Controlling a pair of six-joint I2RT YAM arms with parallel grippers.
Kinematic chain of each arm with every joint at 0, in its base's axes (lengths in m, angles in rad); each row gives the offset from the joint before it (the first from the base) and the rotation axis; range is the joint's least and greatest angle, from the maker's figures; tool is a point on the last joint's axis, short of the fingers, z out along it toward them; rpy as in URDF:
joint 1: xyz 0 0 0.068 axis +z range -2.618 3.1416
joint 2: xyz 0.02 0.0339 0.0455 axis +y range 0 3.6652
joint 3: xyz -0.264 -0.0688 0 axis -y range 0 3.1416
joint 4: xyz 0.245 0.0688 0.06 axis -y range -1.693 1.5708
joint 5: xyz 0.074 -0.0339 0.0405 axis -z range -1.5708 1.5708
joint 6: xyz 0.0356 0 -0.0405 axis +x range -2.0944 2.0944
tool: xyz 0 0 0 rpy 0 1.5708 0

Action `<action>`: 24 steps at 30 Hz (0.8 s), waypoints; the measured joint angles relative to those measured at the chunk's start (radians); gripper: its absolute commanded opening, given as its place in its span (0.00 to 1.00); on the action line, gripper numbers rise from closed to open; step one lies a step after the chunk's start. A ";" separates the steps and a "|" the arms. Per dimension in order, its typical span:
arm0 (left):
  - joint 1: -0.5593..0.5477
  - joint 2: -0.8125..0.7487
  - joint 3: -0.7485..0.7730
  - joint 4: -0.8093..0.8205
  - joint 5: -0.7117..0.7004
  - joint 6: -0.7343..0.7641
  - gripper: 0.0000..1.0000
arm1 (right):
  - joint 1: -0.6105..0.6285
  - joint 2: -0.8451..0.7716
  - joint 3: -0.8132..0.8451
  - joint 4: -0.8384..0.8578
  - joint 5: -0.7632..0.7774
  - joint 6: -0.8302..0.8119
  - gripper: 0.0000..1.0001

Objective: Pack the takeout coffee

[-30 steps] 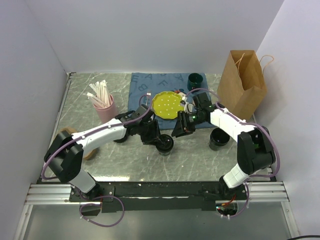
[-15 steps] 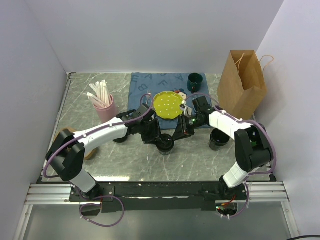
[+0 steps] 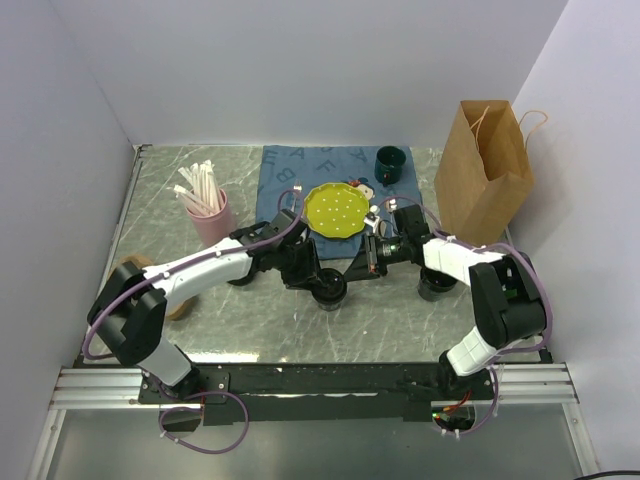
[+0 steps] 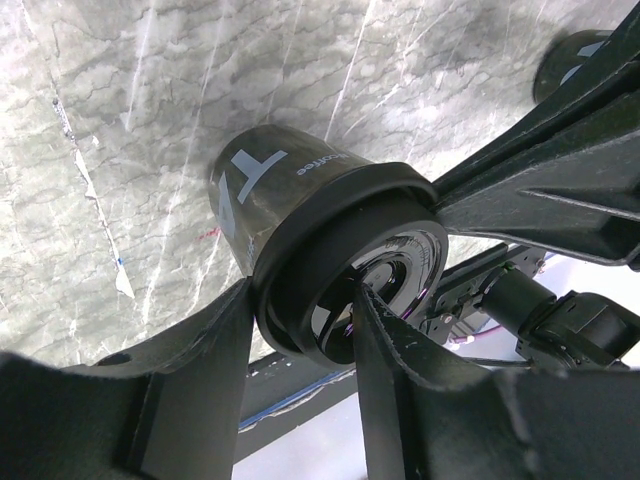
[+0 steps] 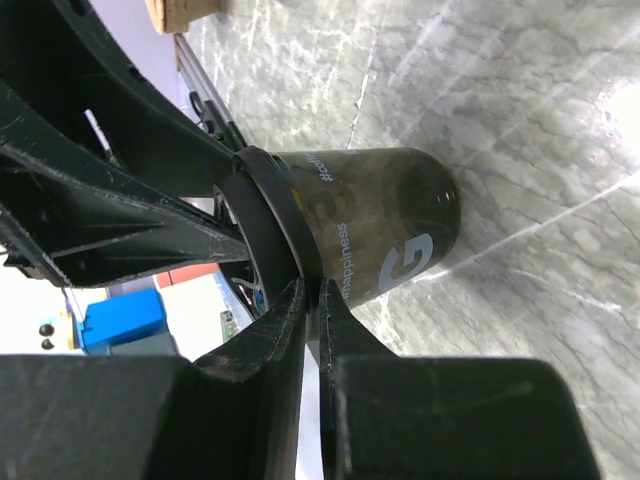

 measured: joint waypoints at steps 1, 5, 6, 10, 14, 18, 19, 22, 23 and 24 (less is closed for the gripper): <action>0.000 -0.002 -0.004 0.003 0.000 -0.001 0.46 | 0.000 -0.001 -0.009 0.018 -0.005 0.005 0.09; 0.002 -0.009 -0.014 0.009 0.000 -0.003 0.45 | -0.001 0.000 -0.034 0.084 -0.024 0.023 0.09; 0.002 -0.010 -0.015 0.009 0.000 -0.004 0.45 | -0.002 0.000 -0.040 0.098 -0.028 0.026 0.09; 0.002 -0.014 -0.019 0.010 -0.001 -0.009 0.45 | -0.002 -0.004 -0.043 0.108 -0.030 0.033 0.24; 0.002 -0.014 -0.019 0.010 -0.002 -0.011 0.46 | 0.010 -0.020 -0.005 0.014 0.031 0.032 0.31; -0.002 -0.014 -0.019 0.013 -0.002 -0.022 0.46 | 0.021 -0.065 0.023 -0.077 0.106 0.029 0.34; -0.003 -0.014 -0.019 0.015 -0.002 -0.025 0.46 | 0.023 -0.079 0.026 -0.095 0.121 0.029 0.34; -0.007 -0.014 -0.019 0.017 -0.008 -0.027 0.46 | 0.023 -0.108 0.030 -0.137 0.146 0.024 0.34; -0.008 -0.014 -0.019 0.017 -0.009 -0.027 0.45 | 0.023 -0.114 0.030 -0.150 0.152 0.024 0.34; -0.008 -0.014 -0.019 0.017 -0.009 -0.027 0.46 | 0.023 -0.117 0.029 -0.158 0.156 0.025 0.34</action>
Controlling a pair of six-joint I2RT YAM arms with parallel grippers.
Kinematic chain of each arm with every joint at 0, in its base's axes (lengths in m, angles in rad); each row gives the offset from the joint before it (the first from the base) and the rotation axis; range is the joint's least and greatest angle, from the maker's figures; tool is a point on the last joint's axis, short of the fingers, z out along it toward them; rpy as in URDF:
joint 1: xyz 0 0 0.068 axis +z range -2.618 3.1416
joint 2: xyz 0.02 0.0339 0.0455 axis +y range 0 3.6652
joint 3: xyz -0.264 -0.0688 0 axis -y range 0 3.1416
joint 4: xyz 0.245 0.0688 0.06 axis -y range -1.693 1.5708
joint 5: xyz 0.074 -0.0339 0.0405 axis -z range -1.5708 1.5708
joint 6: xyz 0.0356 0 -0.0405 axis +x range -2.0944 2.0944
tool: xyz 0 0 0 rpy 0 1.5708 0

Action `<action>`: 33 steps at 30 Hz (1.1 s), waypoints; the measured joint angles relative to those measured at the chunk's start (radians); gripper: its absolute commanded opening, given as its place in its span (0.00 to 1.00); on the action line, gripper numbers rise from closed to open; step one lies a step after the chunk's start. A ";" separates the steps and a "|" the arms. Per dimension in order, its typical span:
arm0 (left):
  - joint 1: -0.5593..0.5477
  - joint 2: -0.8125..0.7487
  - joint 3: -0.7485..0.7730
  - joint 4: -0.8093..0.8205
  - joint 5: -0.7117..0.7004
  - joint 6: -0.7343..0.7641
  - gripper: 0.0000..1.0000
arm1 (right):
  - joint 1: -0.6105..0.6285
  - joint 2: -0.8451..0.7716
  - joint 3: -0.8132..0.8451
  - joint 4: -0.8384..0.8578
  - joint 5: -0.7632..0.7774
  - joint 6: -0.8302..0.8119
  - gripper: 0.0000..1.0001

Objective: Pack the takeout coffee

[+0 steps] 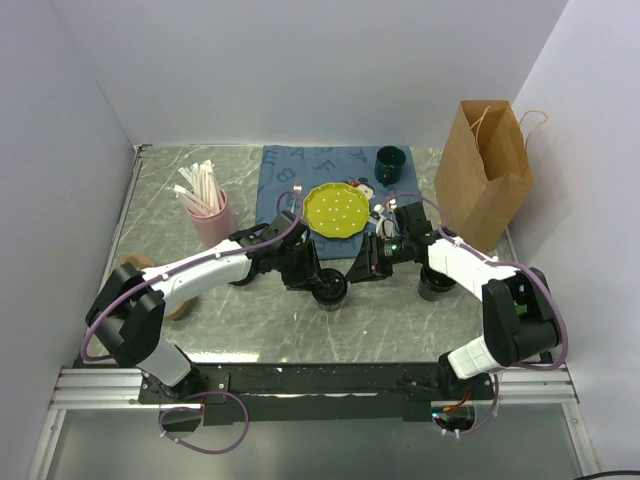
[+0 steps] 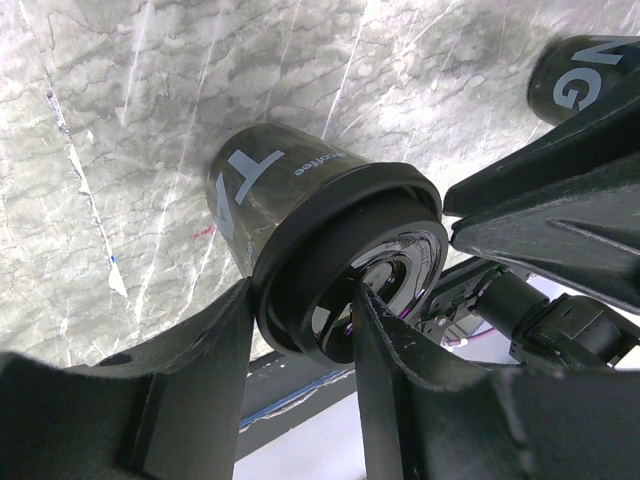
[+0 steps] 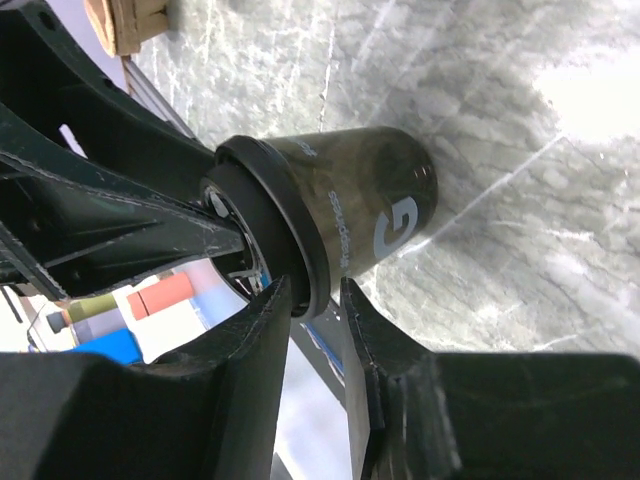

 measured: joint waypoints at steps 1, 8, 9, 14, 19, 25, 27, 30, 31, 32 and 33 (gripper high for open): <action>0.000 0.000 0.001 0.000 0.000 0.000 0.46 | 0.000 -0.002 0.000 -0.005 0.002 0.000 0.34; -0.007 0.019 0.021 -0.004 0.000 -0.002 0.46 | 0.001 -0.010 -0.010 -0.030 0.009 -0.004 0.32; -0.008 0.022 0.025 -0.008 0.000 -0.002 0.45 | 0.001 -0.011 -0.014 -0.029 0.010 -0.003 0.33; -0.010 0.029 0.035 -0.019 0.000 -0.001 0.45 | 0.007 -0.030 -0.061 -0.023 0.006 0.004 0.32; -0.012 0.029 0.035 -0.018 -0.002 -0.001 0.45 | 0.015 -0.067 -0.100 0.002 0.003 0.022 0.32; -0.012 0.029 0.035 -0.017 -0.002 -0.001 0.45 | 0.028 -0.073 -0.124 0.044 -0.011 0.059 0.26; -0.012 0.028 0.029 -0.014 0.000 -0.002 0.44 | 0.030 -0.074 -0.137 0.069 -0.017 0.082 0.23; -0.012 0.025 0.018 -0.008 0.001 -0.003 0.44 | 0.029 -0.078 -0.164 0.118 -0.030 0.117 0.18; -0.012 0.022 0.015 -0.005 0.001 -0.004 0.44 | 0.028 -0.079 -0.172 0.133 -0.035 0.126 0.17; -0.012 0.019 0.011 -0.001 0.000 -0.005 0.44 | 0.027 -0.079 -0.178 0.146 -0.040 0.132 0.16; -0.012 0.018 0.008 0.000 0.001 -0.007 0.43 | 0.026 -0.078 -0.185 0.160 -0.045 0.138 0.15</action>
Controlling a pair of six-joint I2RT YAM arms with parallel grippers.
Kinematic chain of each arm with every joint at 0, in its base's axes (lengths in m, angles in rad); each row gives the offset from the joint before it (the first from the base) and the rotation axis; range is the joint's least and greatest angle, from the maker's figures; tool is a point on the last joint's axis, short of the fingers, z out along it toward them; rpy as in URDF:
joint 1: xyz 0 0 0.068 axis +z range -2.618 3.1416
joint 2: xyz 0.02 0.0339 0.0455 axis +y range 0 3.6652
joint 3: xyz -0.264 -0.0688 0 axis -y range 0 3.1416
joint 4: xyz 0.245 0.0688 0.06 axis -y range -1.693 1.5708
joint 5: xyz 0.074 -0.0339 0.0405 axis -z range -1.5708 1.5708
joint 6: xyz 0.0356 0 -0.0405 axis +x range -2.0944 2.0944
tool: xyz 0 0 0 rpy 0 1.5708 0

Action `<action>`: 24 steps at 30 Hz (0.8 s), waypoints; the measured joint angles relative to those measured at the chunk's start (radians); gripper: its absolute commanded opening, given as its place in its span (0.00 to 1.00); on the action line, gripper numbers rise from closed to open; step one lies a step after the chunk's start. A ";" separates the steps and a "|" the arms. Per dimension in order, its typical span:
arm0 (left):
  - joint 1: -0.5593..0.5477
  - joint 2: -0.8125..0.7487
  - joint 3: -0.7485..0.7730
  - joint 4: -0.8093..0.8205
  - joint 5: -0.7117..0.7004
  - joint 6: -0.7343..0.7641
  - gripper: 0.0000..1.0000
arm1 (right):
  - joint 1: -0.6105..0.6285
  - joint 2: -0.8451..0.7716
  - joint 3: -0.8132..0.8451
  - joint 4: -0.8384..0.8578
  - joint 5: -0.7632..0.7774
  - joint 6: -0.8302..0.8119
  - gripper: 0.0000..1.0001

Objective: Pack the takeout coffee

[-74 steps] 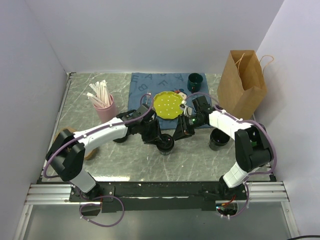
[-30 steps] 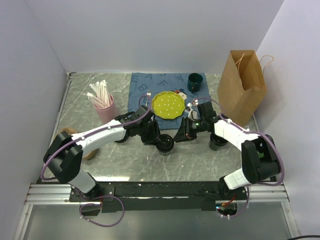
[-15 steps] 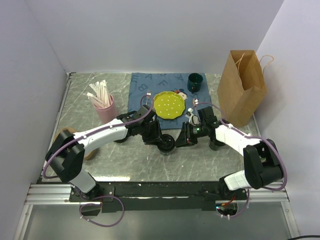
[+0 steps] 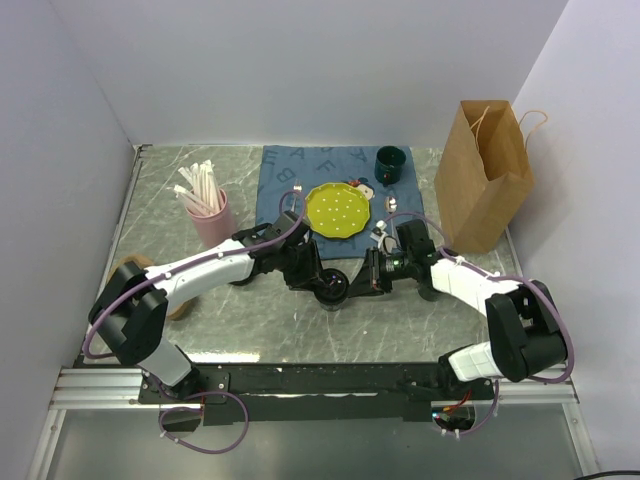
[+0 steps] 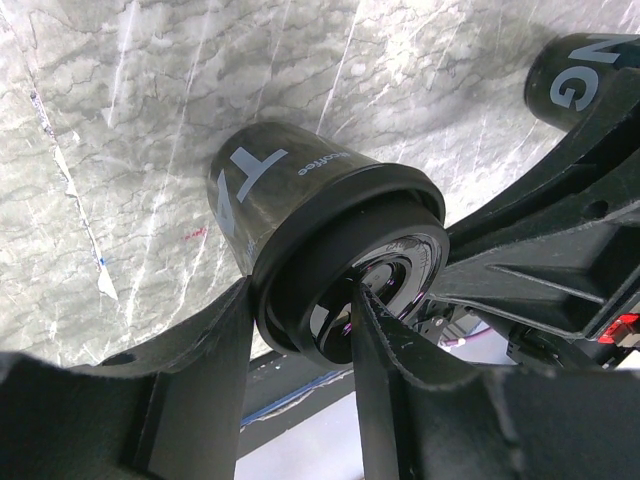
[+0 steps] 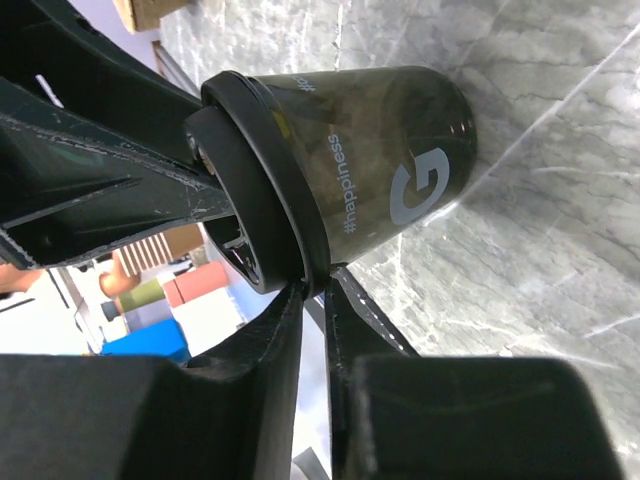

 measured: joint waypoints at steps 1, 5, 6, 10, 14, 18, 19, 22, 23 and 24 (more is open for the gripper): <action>0.000 -0.001 -0.002 0.002 0.000 -0.001 0.44 | -0.001 0.000 -0.008 0.014 -0.003 0.006 0.15; 0.000 -0.005 -0.008 0.008 0.000 -0.006 0.43 | -0.011 0.000 -0.037 0.069 -0.021 0.023 0.15; 0.000 -0.005 -0.010 0.010 0.000 -0.009 0.43 | -0.014 0.000 -0.046 0.082 -0.024 0.025 0.15; -0.002 -0.006 -0.012 0.016 -0.001 -0.014 0.43 | -0.027 0.005 -0.080 0.132 -0.035 0.039 0.18; -0.006 -0.005 -0.010 0.014 -0.007 -0.021 0.43 | -0.035 0.003 -0.071 0.121 -0.043 0.029 0.36; -0.011 -0.006 -0.006 0.008 -0.016 -0.044 0.45 | -0.035 -0.031 -0.031 0.016 0.023 -0.011 0.52; -0.014 -0.006 -0.004 0.008 -0.018 -0.047 0.45 | -0.033 -0.046 -0.019 -0.015 0.053 -0.019 0.55; -0.018 -0.005 0.001 0.006 -0.021 -0.066 0.45 | -0.033 -0.087 0.017 -0.075 0.115 -0.029 0.65; -0.020 -0.005 0.003 0.005 -0.020 -0.070 0.45 | -0.033 -0.100 0.030 -0.081 0.129 -0.026 0.68; -0.023 -0.004 0.006 0.005 -0.019 -0.073 0.45 | -0.033 -0.110 0.043 -0.083 0.137 -0.023 0.70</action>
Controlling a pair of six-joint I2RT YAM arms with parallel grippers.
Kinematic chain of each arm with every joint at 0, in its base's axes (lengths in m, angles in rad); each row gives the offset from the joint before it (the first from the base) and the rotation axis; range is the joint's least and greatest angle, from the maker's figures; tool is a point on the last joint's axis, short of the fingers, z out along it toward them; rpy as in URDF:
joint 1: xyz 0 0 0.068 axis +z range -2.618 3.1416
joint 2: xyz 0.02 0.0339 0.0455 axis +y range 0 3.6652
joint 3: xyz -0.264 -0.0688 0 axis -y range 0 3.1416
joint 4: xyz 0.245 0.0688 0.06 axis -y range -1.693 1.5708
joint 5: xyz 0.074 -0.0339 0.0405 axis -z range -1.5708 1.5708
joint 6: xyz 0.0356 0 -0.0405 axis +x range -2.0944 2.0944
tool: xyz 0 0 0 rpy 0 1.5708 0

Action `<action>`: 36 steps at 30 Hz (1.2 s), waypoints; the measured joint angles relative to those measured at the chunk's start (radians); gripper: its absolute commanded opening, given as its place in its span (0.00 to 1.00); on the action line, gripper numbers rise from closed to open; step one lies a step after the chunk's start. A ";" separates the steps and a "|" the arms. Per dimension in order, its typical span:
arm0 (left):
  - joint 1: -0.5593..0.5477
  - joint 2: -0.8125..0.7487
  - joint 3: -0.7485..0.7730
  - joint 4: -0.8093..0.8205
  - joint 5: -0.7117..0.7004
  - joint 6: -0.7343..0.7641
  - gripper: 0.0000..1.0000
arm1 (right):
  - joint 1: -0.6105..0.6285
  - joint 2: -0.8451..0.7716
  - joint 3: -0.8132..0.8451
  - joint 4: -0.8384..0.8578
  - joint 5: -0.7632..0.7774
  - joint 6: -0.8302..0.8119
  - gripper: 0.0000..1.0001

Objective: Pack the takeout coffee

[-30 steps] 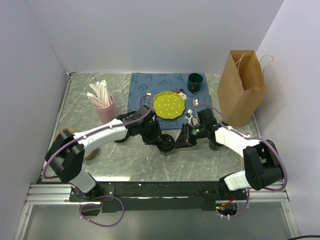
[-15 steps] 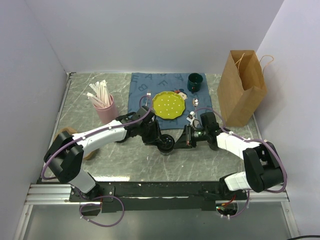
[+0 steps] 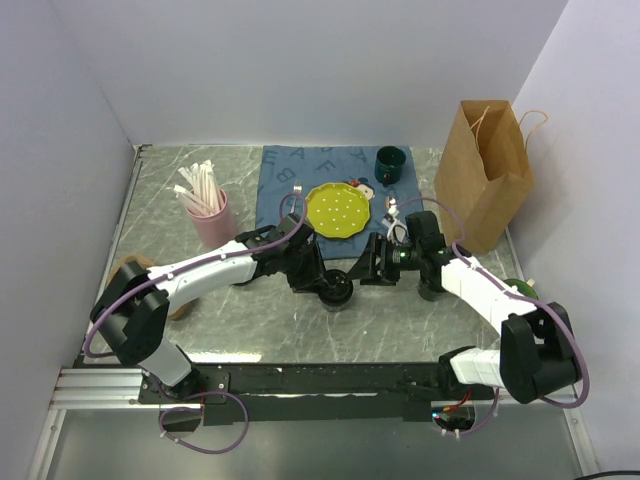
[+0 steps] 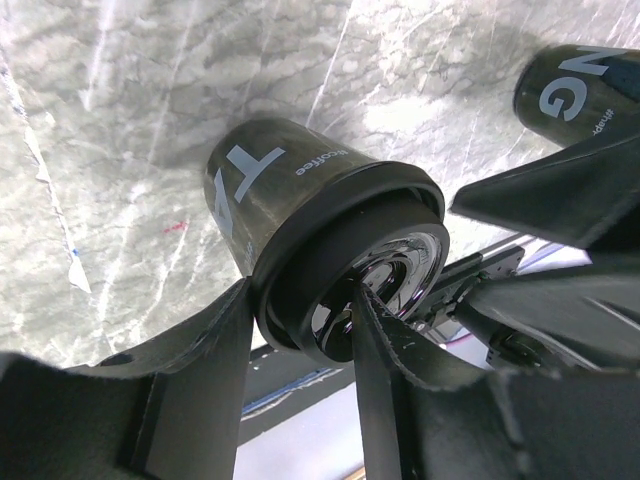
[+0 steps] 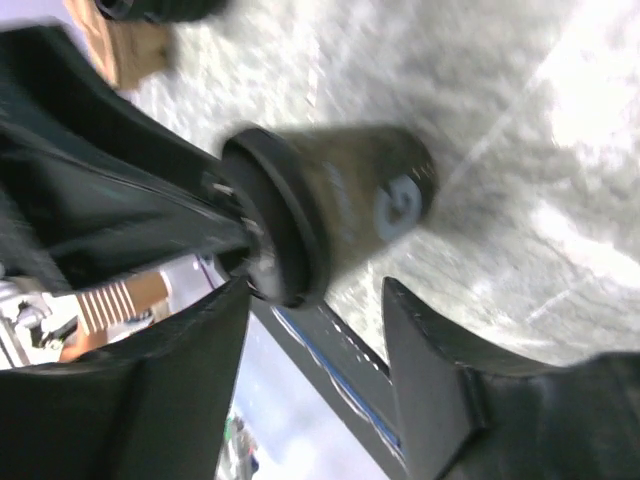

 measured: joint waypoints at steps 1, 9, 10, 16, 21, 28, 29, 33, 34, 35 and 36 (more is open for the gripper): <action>-0.003 0.000 0.002 0.000 0.000 -0.004 0.45 | 0.000 -0.008 0.011 0.001 0.006 0.003 0.70; -0.010 0.006 0.027 -0.037 -0.001 -0.030 0.45 | 0.032 0.018 0.024 0.002 0.038 0.008 0.69; -0.010 0.008 0.029 -0.042 -0.001 -0.033 0.45 | 0.040 0.026 0.024 0.002 0.040 0.008 0.69; -0.013 0.008 0.032 -0.052 0.000 -0.048 0.45 | 0.095 0.058 0.024 0.007 0.056 0.009 0.68; -0.014 0.007 0.032 -0.058 0.000 -0.053 0.45 | 0.120 0.090 0.024 0.019 0.062 0.014 0.55; -0.016 0.001 0.035 -0.082 -0.001 -0.054 0.53 | 0.120 0.128 0.068 -0.014 0.052 -0.020 0.46; -0.016 0.000 0.037 -0.090 -0.003 -0.049 0.55 | 0.120 0.137 0.078 -0.021 0.052 -0.031 0.46; -0.017 -0.003 0.054 -0.135 -0.014 -0.018 0.60 | 0.121 0.181 0.138 -0.072 0.039 -0.093 0.46; -0.019 -0.007 0.056 -0.152 -0.016 -0.008 0.60 | 0.122 0.188 0.147 -0.084 0.037 -0.105 0.46; -0.020 -0.012 0.057 -0.163 -0.016 -0.003 0.61 | 0.122 0.190 0.153 -0.092 0.037 -0.114 0.46; -0.022 -0.018 0.057 -0.175 -0.017 0.005 0.62 | 0.122 0.192 0.158 -0.098 0.037 -0.124 0.46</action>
